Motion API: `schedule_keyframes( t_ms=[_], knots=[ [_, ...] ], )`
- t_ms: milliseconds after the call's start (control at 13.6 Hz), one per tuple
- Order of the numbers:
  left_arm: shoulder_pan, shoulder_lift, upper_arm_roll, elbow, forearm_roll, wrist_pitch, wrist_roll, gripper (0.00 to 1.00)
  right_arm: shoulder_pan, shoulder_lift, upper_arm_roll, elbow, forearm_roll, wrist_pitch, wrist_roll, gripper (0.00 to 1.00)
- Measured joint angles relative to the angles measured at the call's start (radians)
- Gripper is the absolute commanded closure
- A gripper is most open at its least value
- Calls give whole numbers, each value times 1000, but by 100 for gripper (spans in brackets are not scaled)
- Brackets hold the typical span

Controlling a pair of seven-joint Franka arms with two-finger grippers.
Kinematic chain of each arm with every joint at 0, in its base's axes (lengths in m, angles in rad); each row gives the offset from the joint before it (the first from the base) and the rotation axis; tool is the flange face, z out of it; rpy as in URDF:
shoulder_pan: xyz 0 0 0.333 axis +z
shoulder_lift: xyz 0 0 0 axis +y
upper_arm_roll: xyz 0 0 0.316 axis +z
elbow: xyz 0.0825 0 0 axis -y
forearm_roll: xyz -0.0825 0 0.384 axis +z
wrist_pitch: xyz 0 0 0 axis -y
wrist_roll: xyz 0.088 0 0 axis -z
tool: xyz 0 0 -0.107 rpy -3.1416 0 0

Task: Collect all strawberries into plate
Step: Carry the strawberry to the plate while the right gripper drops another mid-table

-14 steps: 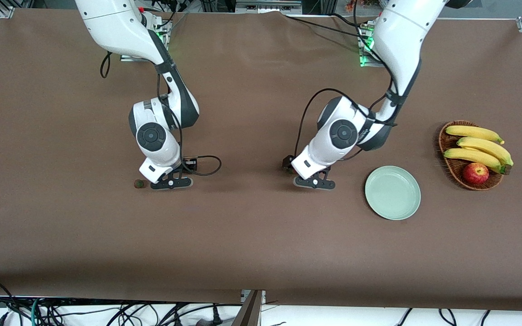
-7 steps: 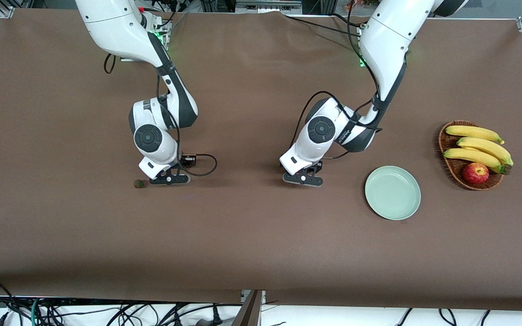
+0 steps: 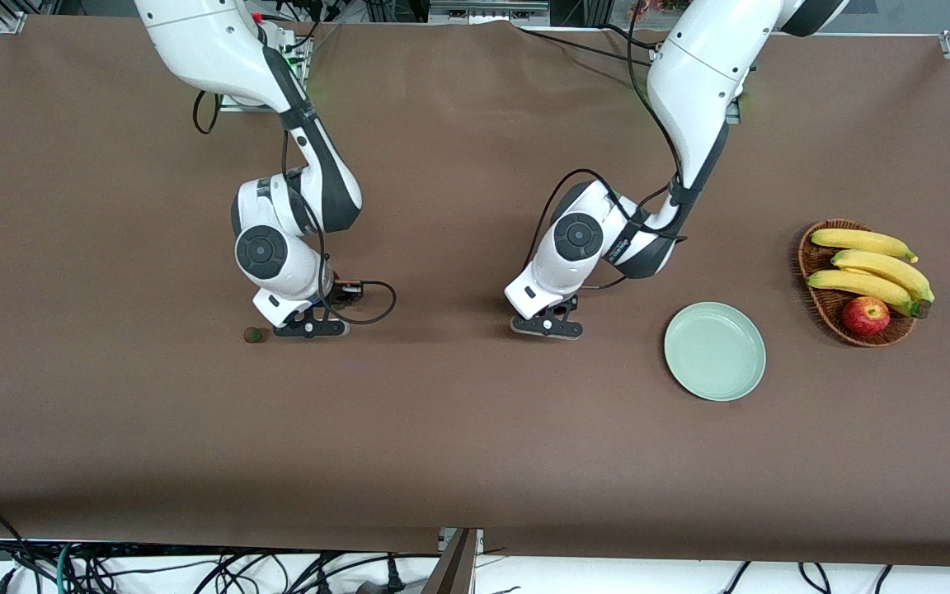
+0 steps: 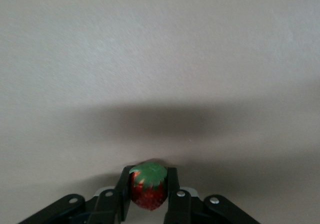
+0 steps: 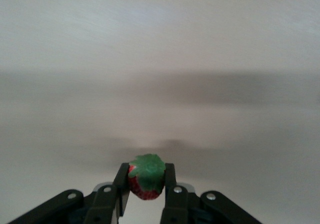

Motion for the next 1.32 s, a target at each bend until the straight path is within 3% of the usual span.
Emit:
schedule_keyframes(
  t_ms=[220,367,514,734,881,1028,1175,1322],
  knots=[
    [50,-54,17,49,3,-182,130,100,9,17,23,152,108,-120,91,94],
    [129,-108,20,70,3,-292,292,100,15,53,85,225,122,-126,234,93],
    [206,-147,22,72,4,-357,461,96,39,109,146,295,122,-90,384,89],
    [310,-158,25,71,4,-400,725,96,139,193,166,362,123,78,582,85],
    [380,-155,27,68,4,-401,888,95,223,242,168,375,123,207,707,70],
    [442,-148,26,63,4,-398,1007,80,298,280,164,378,121,299,787,46],
    [471,-133,26,49,4,-369,1064,75,323,289,155,382,119,317,803,34],
    [475,-114,25,15,4,-303,1109,75,321,282,120,397,113,275,799,30]
  ],
)
